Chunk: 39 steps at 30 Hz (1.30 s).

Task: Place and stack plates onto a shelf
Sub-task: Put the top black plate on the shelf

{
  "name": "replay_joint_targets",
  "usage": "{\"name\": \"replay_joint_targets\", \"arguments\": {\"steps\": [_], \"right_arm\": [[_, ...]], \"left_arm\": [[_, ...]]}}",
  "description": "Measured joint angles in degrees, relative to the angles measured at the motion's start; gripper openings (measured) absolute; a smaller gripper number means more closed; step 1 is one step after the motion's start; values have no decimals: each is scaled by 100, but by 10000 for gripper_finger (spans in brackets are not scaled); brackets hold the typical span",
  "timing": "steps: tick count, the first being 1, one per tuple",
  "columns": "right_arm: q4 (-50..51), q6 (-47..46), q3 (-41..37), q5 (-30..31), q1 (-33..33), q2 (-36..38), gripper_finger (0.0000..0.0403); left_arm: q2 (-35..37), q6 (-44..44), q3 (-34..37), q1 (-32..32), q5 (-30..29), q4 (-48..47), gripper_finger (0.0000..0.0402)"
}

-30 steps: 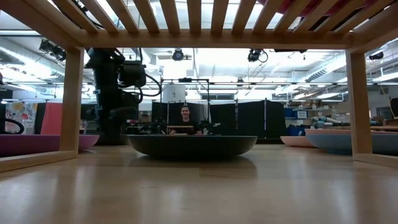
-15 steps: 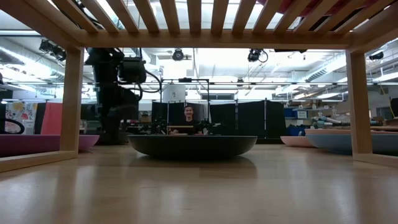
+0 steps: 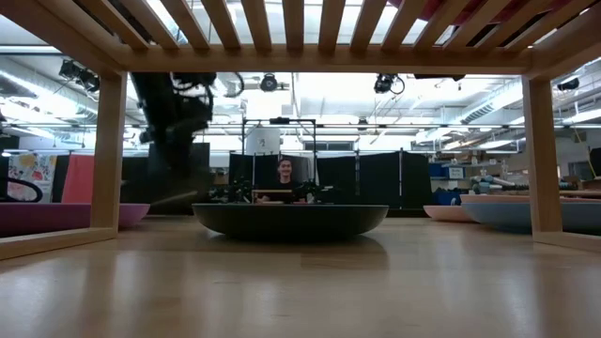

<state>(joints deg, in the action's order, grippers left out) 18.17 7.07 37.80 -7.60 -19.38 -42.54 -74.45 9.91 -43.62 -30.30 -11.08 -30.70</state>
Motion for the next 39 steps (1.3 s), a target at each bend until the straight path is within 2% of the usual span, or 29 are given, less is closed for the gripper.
{"name": "replay_joint_targets", "arguments": {"steps": [5, 12, 18, 22, 31, 39], "right_arm": [[0, 7, 0, 7, 0, 0, 183], [0, 11, 0, 36, 0, -4, 183], [2, 1, 0, 50, 0, -4, 183], [31, 0, 0, 53, 0, -4, 183], [81, 33, 0, 66, 0, -7, 183], [109, 55, 0, 66, 0, -11, 183]], "left_arm": [[577, -7, -126, 406, -25, -218, 14], [1022, -11, -1020, 1250, -54, -901, 14], [1082, 18, -2077, 2279, -93, -1597, 14], [1082, 177, -2542, 3124, -90, -1709, 14], [1064, 491, -2747, 5064, -185, -1721, 14], [745, 596, -2750, 6348, -417, -1102, 14]]}}
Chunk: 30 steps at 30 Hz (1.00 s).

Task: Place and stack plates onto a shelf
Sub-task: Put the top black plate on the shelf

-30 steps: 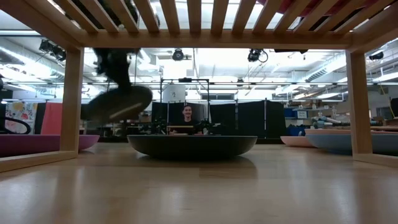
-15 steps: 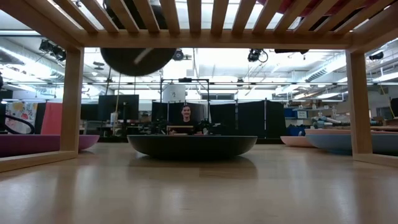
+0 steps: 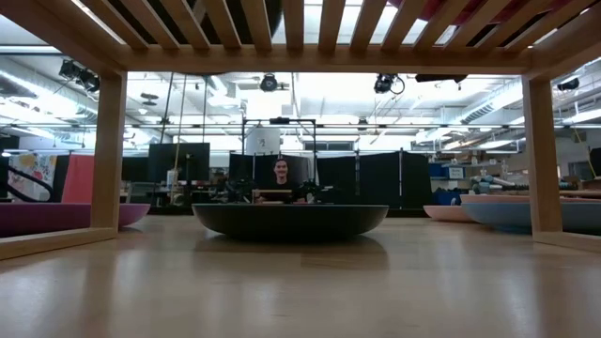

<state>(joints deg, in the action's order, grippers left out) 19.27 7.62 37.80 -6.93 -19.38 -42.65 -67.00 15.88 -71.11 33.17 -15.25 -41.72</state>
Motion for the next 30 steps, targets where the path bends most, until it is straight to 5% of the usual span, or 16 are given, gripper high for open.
{"name": "replay_joint_targets", "arguments": {"steps": [13, 30], "right_arm": [[24, 4, 0, 0, -2, 0, 183], [33, 2, 0, 0, -1, 0, 183]], "left_arm": [[-762, -516, 0, 1080, -2, 1123, 14], [-1176, -1211, 0, 1282, 227, 1104, 26]]}}
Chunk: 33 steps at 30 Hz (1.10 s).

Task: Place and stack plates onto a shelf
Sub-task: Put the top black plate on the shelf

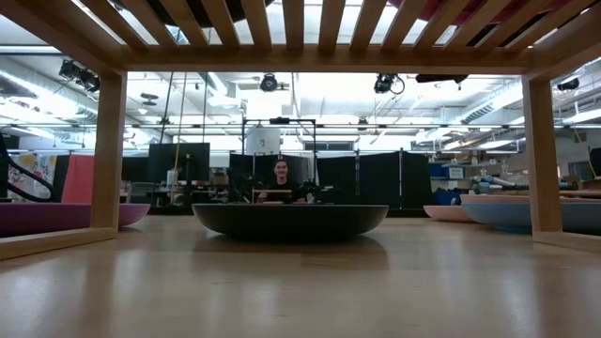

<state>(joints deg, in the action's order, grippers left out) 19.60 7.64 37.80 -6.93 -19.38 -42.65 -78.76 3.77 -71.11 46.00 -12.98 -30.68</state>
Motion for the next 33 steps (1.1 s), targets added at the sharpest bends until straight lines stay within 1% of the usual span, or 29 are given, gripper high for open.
{"name": "replay_joint_targets", "arguments": {"steps": [14, 18, 33], "right_arm": [[32, 0, 0, -1, 0, 0, 183], [33, 0, 0, -1, -2, 0, 183], [80, 0, 0, -1, -1, 0, 183]], "left_arm": [[0, 483, 0, 0, 16, 7, 29], [0, 503, 0, 0, 21, 4, 33], [0, 522, 2, -2, 27, -9, 116]]}}
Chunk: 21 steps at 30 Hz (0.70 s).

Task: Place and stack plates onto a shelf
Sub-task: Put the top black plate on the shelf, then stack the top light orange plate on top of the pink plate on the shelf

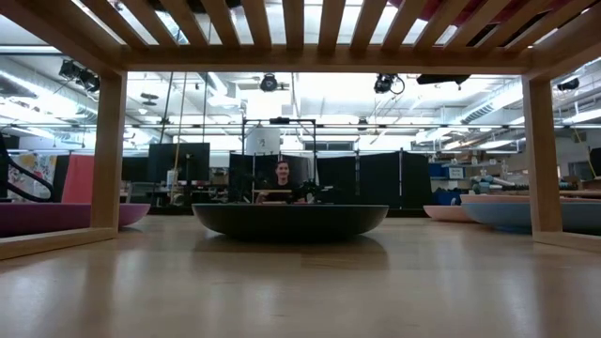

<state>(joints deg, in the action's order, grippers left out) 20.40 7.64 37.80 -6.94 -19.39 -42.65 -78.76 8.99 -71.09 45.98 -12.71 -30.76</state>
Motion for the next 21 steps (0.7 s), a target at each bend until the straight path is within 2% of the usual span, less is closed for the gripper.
{"name": "replay_joint_targets", "arguments": {"steps": [9, 18, 21], "right_arm": [[0, 0, 0, 0, -1, 0, 183], [-2, 0, 0, 0, 1, 0, 183], [-4, -3, 0, 0, -1, 0, 183]], "left_arm": [[0, -53, 0, -27, -13, 14, 147], [0, -91, 0, -378, -189, -3, 149], [0, -407, 0, -621, -228, -72, 149]]}}
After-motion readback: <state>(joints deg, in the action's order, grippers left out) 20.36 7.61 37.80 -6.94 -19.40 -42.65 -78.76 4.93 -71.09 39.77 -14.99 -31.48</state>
